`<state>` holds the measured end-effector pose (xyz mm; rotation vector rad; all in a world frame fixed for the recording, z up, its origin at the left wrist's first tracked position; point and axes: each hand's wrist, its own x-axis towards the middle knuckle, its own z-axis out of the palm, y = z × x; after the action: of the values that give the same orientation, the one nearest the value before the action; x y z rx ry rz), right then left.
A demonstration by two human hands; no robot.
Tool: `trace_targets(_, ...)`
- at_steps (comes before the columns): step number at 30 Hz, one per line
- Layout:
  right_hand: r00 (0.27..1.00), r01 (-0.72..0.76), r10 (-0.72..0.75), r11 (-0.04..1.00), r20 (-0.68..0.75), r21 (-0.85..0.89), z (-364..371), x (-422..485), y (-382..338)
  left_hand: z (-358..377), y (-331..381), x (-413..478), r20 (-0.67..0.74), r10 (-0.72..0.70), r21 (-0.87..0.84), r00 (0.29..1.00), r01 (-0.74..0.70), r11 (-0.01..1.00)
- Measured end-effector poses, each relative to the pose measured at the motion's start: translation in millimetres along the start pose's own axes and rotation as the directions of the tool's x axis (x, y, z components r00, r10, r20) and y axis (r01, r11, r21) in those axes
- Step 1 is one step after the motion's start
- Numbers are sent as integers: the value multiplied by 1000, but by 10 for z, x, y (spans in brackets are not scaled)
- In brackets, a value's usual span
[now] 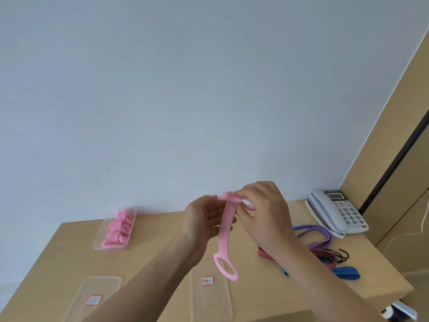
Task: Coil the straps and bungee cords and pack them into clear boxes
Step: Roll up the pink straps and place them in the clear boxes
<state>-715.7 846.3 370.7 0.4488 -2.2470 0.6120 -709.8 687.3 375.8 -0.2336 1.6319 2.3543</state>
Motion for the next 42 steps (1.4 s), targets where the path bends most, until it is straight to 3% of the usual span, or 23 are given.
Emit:
trace_targets(8, 997, 80, -80, 996, 0, -47, -21, -46, -22, 47, 35, -23, 12, -45, -43, 999, 45, 998)
trace_targets(15, 995, 98, -98, 995, 3, -7, -58, -64, -31, 27, 16, -53, 135, 61, 110, 989, -76, 991)
trace_targets(19, 999, -46, 43, 986, 24, 159, -109, -23, -46, 4, -16, -19, 117, 82, 146, 990, -99, 984)
trace_targets(23, 946, -260, 210, 947, 246, 190, -116, 38, 21, 3, -34, -7, 107, 98, 171, 989, -116, 978)
trace_targets(25, 927, -279, 212, 941, 308, 193, -122, 50, 34, 1, -37, 3, 98, 106, 182, 990, -123, 976)
trace_targets(29, 949, -246, 190, 946, 253, 213, -168, 77, -32, 16, -44, -11, 90, 113, 179, 990, -127, 976)
trace_targets(35, 936, -311, 256, 923, 241, 228, -142, 49, -20, 37, -75, -17, 7, 55, 186, 998, -55, 981)
trace_targets(42, 982, -157, 141, 979, 127, 131, -99, -24, 8, 66, -95, -32, -23, 24, 187, 999, -20, 982)
